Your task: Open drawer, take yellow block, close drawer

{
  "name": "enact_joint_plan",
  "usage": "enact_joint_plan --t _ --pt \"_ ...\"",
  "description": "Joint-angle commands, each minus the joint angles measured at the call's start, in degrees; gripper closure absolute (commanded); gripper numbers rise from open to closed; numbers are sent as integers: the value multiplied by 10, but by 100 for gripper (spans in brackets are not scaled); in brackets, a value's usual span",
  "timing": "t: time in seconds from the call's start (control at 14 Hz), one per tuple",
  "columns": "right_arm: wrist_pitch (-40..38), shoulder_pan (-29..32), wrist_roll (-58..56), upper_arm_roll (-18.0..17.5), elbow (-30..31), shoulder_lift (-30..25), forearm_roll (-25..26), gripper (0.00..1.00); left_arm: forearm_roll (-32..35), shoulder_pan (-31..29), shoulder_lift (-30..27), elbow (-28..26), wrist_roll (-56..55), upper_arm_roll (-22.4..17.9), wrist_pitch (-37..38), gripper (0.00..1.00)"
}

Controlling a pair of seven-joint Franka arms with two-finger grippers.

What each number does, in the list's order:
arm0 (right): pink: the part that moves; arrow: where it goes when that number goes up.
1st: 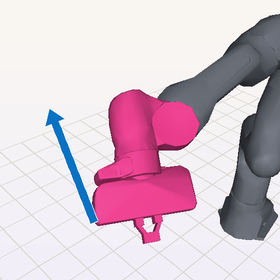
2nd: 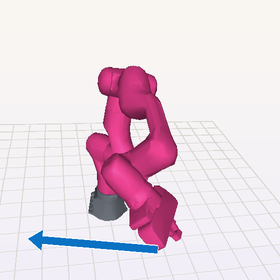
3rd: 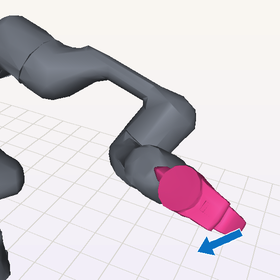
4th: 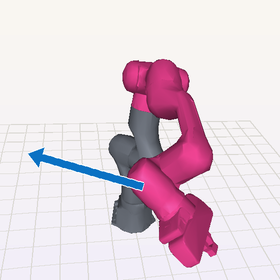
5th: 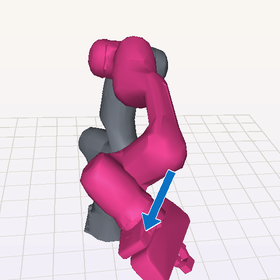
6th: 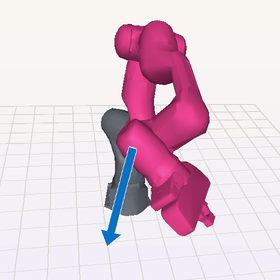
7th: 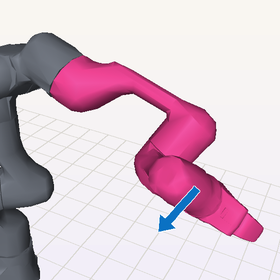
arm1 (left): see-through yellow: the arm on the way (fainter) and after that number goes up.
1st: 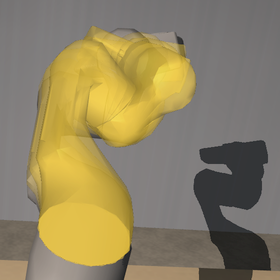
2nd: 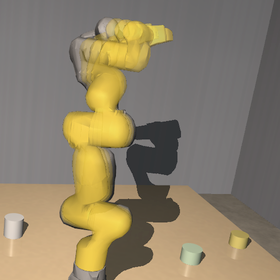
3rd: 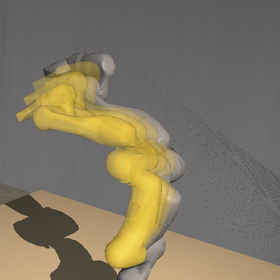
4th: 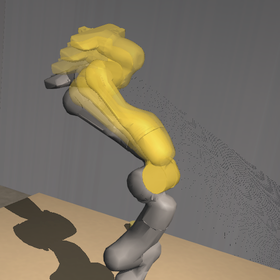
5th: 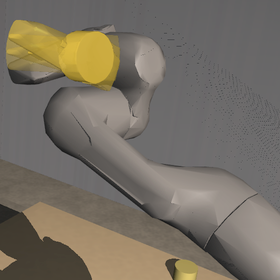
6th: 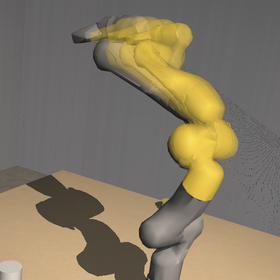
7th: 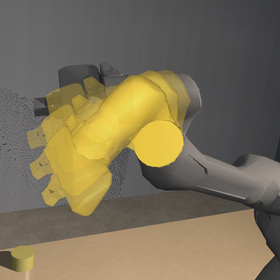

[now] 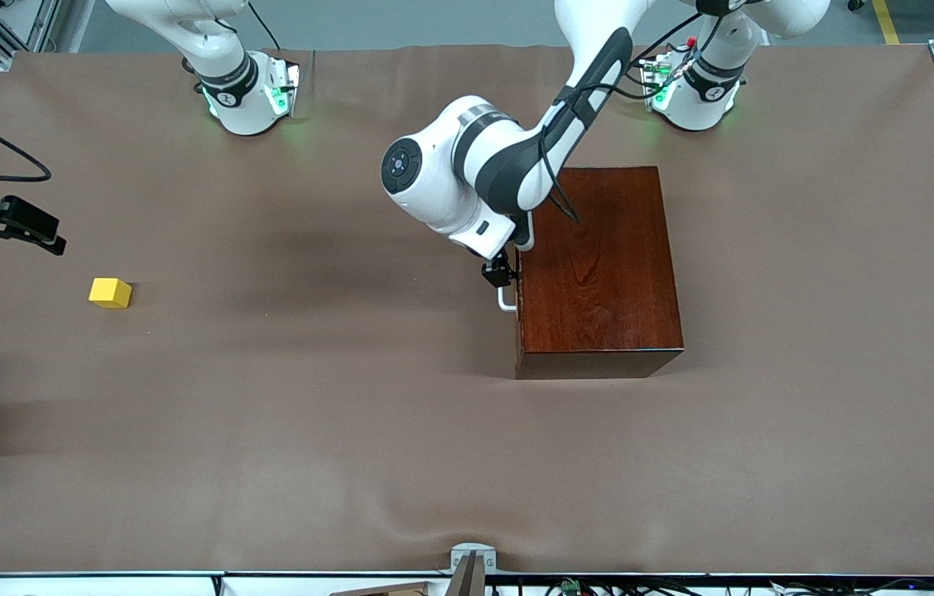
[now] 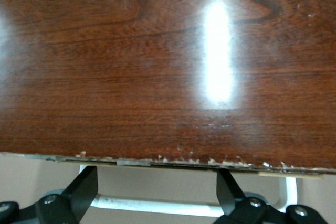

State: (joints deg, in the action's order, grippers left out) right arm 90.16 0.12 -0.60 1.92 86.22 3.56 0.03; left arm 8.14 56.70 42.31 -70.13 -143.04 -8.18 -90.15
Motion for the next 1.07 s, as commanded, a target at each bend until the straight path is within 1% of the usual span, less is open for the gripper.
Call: enact_joint_plan --t 0.0,0.14,0.36,0.64,1.0 --pt "-3 4 2 -4 0 -5 7 0 16 -5 -8 -11 -5 -8 33 0" --pt "-2 5 3 -4 0 -5 7 0 15 -4 -8 -8 -5 -8 30 0" --pt "-2 5 3 -4 0 -5 7 0 14 -5 -14 3 -6 -9 3 0" --pt "-2 5 3 -4 0 -5 6 0 11 -11 -70 3 -7 -31 -41 0" --pt "-2 5 3 -4 0 -5 5 0 6 -76 -114 2 17 -30 -75 0"
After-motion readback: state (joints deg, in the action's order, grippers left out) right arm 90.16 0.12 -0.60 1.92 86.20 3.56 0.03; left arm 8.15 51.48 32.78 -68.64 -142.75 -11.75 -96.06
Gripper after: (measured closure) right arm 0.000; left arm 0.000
